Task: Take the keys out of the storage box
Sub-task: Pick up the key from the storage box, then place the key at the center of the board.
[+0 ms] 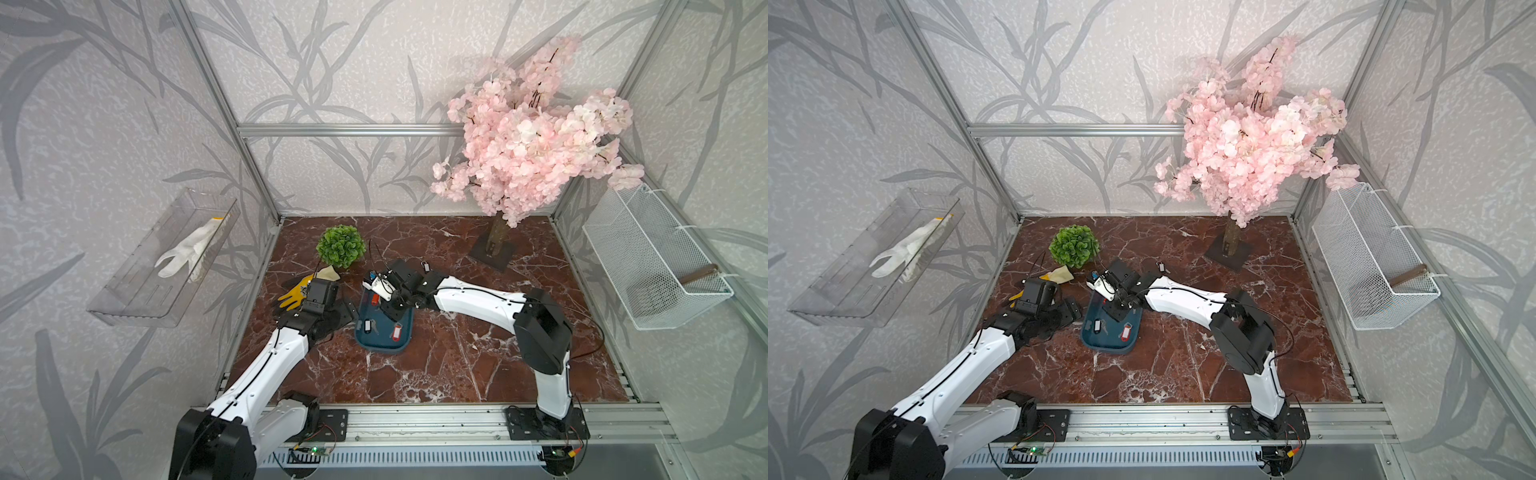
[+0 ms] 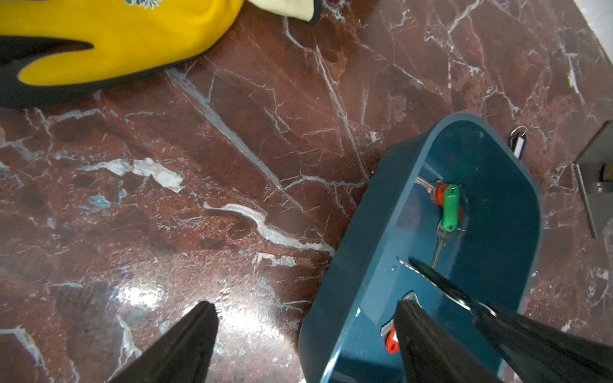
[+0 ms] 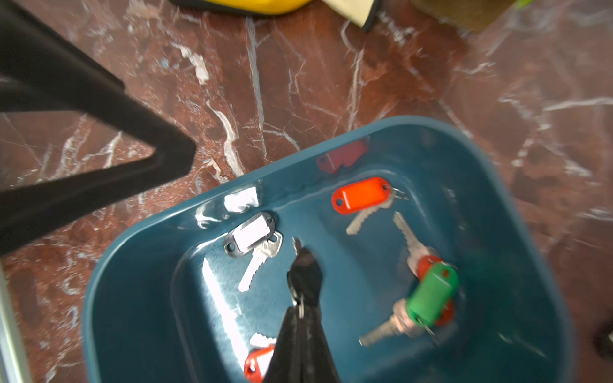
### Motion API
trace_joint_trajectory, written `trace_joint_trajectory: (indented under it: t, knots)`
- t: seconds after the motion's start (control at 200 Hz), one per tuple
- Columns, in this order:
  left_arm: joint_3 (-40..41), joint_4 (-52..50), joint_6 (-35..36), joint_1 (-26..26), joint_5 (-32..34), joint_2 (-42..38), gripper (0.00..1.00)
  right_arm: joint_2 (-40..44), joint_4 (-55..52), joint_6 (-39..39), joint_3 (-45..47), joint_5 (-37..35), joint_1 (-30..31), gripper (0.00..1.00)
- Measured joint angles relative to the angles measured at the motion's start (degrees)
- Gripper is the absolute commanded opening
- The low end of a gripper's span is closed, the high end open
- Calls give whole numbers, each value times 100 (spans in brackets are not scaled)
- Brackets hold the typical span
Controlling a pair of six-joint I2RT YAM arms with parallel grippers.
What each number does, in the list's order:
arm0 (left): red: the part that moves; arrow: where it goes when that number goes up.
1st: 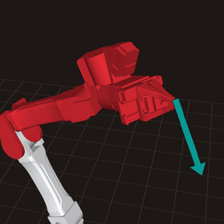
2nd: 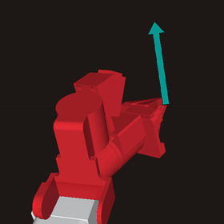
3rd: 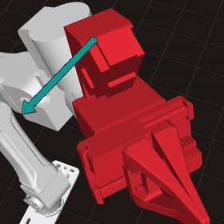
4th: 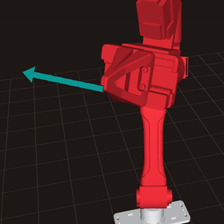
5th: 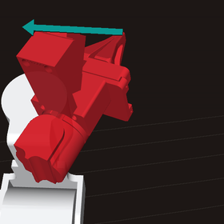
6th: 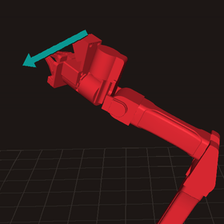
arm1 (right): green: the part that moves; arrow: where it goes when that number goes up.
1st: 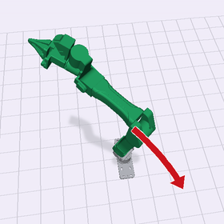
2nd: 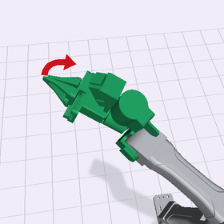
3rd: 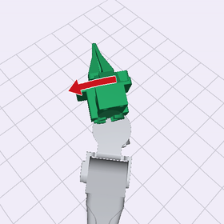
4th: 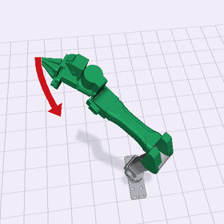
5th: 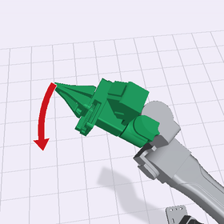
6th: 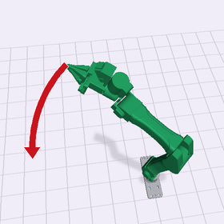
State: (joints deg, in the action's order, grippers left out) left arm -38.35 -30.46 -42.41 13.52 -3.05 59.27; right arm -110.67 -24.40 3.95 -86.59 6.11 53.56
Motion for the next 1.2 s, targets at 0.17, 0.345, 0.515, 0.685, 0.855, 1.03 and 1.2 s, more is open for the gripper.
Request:
trace_joint_trajectory:
  t: [0.17,0.345,0.515,0.685,0.855,1.03,1.2]
  knots:
    - [-157,28,98,-22,39,-48,94,1049,-24,-127,643,-308,-46,0]
    - [-212,149,153,-57,96,-42,96,2035,-155,-284,1445,-568,-273,0]
    - [-304,258,179,-79,136,50,96,2378,-299,-468,2146,-782,-490,0]
    - [-363,310,181,-92,138,153,96,2350,-382,-704,2697,-824,-516,0]
    - [-363,308,181,-94,138,162,96,2022,-341,-868,2765,-826,-560,0]
    - [-400,293,186,-94,142,162,96,1716,-116,-975,2752,-848,-605,0]
    - [-511,234,247,-98,142,160,96,1526,354,-1060,2752,-839,-667,0]
